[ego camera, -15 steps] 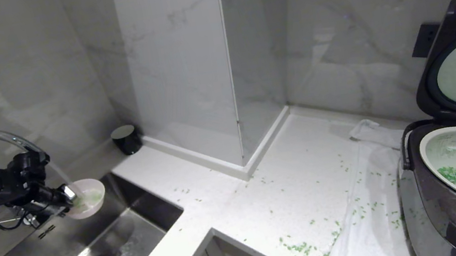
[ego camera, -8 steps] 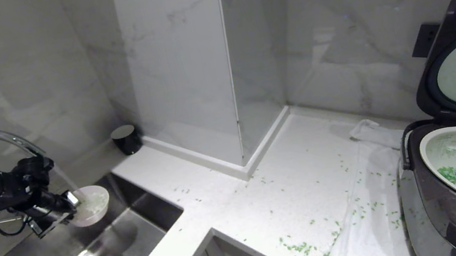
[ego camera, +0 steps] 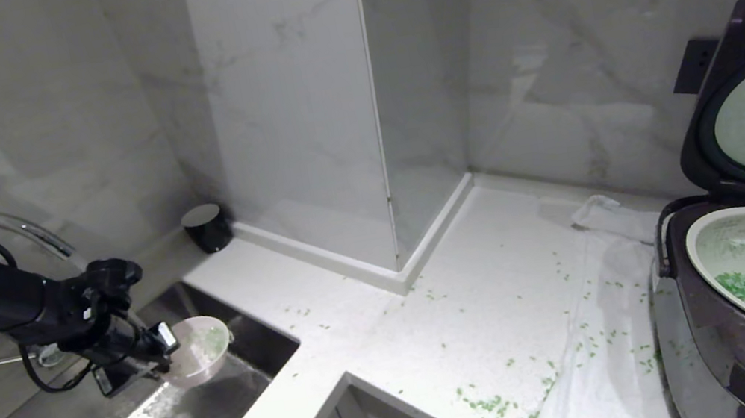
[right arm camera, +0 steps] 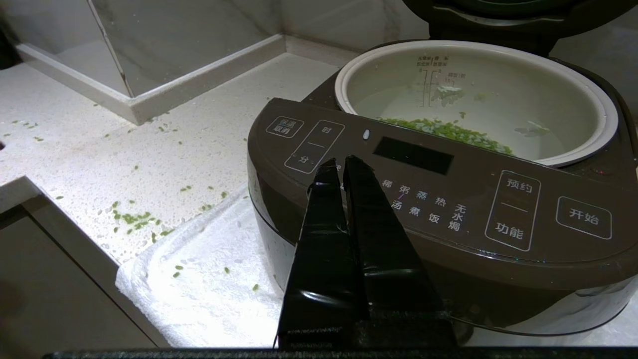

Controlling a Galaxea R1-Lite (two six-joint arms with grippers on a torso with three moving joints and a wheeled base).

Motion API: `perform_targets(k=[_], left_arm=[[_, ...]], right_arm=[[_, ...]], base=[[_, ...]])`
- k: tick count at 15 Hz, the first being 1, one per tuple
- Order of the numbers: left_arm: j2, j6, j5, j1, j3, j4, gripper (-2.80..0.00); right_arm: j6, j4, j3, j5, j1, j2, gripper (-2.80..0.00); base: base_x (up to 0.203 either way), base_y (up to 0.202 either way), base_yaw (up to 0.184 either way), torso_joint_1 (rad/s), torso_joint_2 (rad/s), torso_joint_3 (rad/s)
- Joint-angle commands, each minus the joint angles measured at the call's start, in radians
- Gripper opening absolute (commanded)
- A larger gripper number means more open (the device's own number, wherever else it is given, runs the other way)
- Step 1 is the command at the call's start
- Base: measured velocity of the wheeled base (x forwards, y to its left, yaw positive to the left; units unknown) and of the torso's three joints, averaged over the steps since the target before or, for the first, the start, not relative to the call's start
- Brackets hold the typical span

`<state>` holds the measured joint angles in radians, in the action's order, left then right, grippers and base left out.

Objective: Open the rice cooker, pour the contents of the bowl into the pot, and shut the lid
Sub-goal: Fill a bowl with water from the tap, then place the bowl on the table

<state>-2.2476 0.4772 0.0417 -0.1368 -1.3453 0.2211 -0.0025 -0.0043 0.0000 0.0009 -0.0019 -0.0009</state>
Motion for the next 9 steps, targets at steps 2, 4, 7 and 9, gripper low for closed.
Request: perform_targets(k=[2,4,7,9], left_arm=[[0.054,0.022,-0.001,0.095,0.026,0.001,-2.80],[0.064,0.051,0.000,0.162,0.026,0.001,-2.80],[0.064,0.084,0.000,0.272,0.013,0.001,-2.80],[0.056,0.092,0.002,0.346,-0.023,0.008,-2.80]], right_arm=[[-0.001,0.000,0.002,0.000,-0.001,0.001,-2.80],[-0.001,0.000,0.002,0.001,0.000,0.001,-2.80],[-0.001,0.000,0.002,0.001,0.000,0.001,-2.80],[-0.001,0.000,0.002,0.000,0.000,0.001,-2.80]], base=[[0.000,0.000,0.000,0.000,0.00,0.000],[0.000,0.000,0.000,0.000,0.00,0.000],[0.000,0.000,0.000,0.000,0.00,0.000],[0.000,0.000,0.000,0.000,0.00,0.000]])
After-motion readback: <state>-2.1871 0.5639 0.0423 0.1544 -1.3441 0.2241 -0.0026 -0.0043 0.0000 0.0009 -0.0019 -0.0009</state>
